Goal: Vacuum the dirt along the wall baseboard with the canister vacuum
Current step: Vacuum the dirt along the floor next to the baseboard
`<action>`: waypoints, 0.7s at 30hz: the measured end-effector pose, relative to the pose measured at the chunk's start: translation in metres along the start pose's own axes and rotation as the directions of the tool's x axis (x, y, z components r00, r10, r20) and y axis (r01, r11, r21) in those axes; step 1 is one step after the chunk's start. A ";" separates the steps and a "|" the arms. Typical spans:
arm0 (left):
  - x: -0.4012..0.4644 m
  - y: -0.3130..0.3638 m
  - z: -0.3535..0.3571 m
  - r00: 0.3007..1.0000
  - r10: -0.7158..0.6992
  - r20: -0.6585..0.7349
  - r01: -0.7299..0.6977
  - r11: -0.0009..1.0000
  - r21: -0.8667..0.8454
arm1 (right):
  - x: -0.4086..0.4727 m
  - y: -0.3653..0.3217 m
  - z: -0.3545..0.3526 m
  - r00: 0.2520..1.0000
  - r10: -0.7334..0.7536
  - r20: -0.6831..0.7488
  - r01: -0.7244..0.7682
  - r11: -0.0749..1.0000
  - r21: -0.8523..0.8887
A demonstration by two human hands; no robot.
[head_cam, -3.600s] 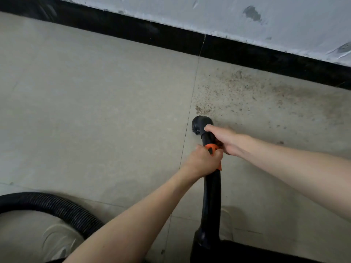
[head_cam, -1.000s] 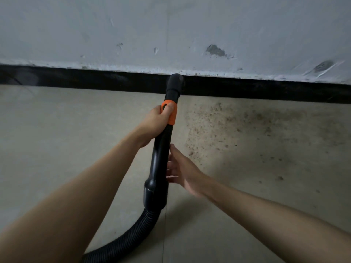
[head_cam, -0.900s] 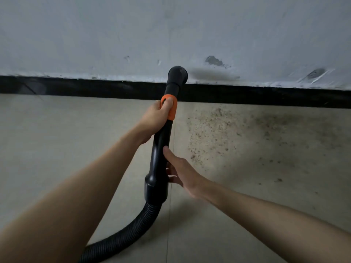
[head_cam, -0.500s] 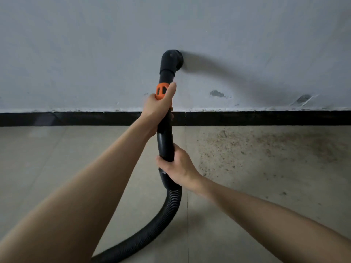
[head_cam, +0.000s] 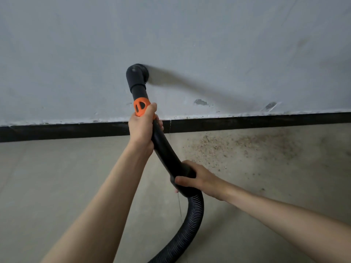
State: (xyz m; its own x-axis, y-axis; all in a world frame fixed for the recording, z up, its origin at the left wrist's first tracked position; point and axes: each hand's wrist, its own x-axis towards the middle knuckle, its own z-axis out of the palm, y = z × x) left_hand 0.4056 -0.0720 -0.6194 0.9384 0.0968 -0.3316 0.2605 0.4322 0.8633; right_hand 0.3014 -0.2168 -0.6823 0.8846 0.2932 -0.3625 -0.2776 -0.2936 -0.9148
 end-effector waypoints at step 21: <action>-0.057 -0.019 0.057 0.997 -0.075 0.030 0.080 0.961 -0.266 | -0.074 0.003 -0.108 0.908 0.116 0.402 -0.193 0.968 0.158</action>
State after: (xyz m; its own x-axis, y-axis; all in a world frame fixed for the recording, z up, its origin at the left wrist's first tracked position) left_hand 0.3603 -0.1371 -0.5951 0.9225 0.0375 -0.3841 0.2653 0.6614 0.7016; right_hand 0.2754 -0.3380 -0.6388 0.6209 0.5981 -0.5067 -0.4988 -0.1972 -0.8440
